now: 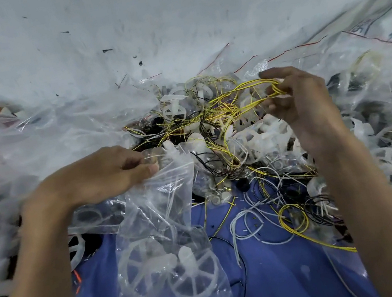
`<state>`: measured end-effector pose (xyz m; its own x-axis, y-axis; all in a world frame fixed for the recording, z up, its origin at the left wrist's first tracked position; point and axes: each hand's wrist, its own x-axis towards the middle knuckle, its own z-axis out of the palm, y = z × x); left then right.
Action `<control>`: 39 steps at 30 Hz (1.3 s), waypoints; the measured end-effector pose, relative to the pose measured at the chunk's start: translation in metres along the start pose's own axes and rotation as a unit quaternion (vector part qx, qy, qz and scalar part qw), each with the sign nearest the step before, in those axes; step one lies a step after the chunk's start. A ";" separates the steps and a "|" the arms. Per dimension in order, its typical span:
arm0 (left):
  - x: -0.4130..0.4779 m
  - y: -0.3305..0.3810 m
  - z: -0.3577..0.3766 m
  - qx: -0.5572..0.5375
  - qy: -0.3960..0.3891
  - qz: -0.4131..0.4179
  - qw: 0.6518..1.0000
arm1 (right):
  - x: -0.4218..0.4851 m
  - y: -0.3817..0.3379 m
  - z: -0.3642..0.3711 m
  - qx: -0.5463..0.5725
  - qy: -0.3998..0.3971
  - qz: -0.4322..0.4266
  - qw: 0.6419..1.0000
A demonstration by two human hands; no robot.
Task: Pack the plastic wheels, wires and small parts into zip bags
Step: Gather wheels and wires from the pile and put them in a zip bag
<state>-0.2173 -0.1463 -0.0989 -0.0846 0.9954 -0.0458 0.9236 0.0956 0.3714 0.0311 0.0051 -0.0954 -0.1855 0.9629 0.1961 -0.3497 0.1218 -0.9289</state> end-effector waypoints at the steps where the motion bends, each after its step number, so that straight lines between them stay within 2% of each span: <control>1: 0.000 0.000 0.000 0.002 0.001 -0.005 1.000 | -0.001 -0.004 -0.001 0.004 0.008 -0.005 1.000; 3: 0.000 -0.001 -0.001 -0.001 0.007 -0.012 1.000 | -0.003 -0.012 -0.003 -0.040 0.029 -0.037 0.998; 5: -0.001 -0.001 -0.001 -0.008 0.015 -0.012 1.000 | -0.006 -0.018 -0.007 -0.145 0.009 -0.066 0.987; 6: -0.001 -0.001 -0.001 -0.011 0.017 -0.010 1.000 | -0.009 -0.021 -0.010 -0.217 -0.038 -0.059 0.974; 8: -0.001 -0.002 -0.001 -0.014 0.020 -0.007 1.000 | -0.016 -0.024 -0.014 -0.350 -0.158 -0.012 0.923; 9: 0.000 -0.003 0.000 -0.013 0.020 -0.006 1.000 | -0.018 -0.025 -0.014 -0.379 -0.186 0.001 0.906; 10: 0.000 -0.003 0.000 -0.014 0.019 -0.006 1.000 | -0.018 -0.025 -0.014 -0.380 -0.186 -0.004 0.906; 13: 0.000 -0.002 -0.001 -0.026 0.025 0.001 0.999 | -0.016 -0.029 -0.011 -0.259 -0.113 -0.062 0.957; 16: 0.000 -0.001 -0.002 -0.035 0.035 0.025 0.998 | -0.012 -0.032 -0.007 -0.039 -0.038 -0.080 0.995; 19: 0.001 -0.001 -0.001 -0.013 0.046 0.055 0.997 | -0.010 -0.031 0.000 0.138 0.015 -0.060 0.988; 21: 0.002 -0.002 -0.001 -0.001 0.048 0.059 0.997 | -0.010 -0.026 0.005 0.200 0.007 -0.032 0.979; 24: 0.001 -0.004 -0.001 0.038 0.026 0.028 0.999 | -0.009 -0.016 0.010 0.223 -0.043 0.029 0.973; 30: -0.006 0.003 -0.003 0.106 -0.086 -0.120 0.983 | -0.010 -0.003 0.016 0.300 -0.132 0.109 0.938; 35: -0.007 0.017 0.000 0.137 -0.070 -0.104 0.983 | -0.018 -0.002 0.024 0.322 -0.156 0.115 0.927; 39: -0.008 0.035 0.009 0.138 -0.038 -0.060 0.988 | -0.033 -0.001 0.035 0.291 -0.227 0.108 0.923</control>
<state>-0.1814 -0.1511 -0.0940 -0.1818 0.9721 -0.1480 0.9762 0.1966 0.0919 0.0054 -0.0353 -0.0900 -0.6282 0.7333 0.2603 -0.6690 -0.3382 -0.6619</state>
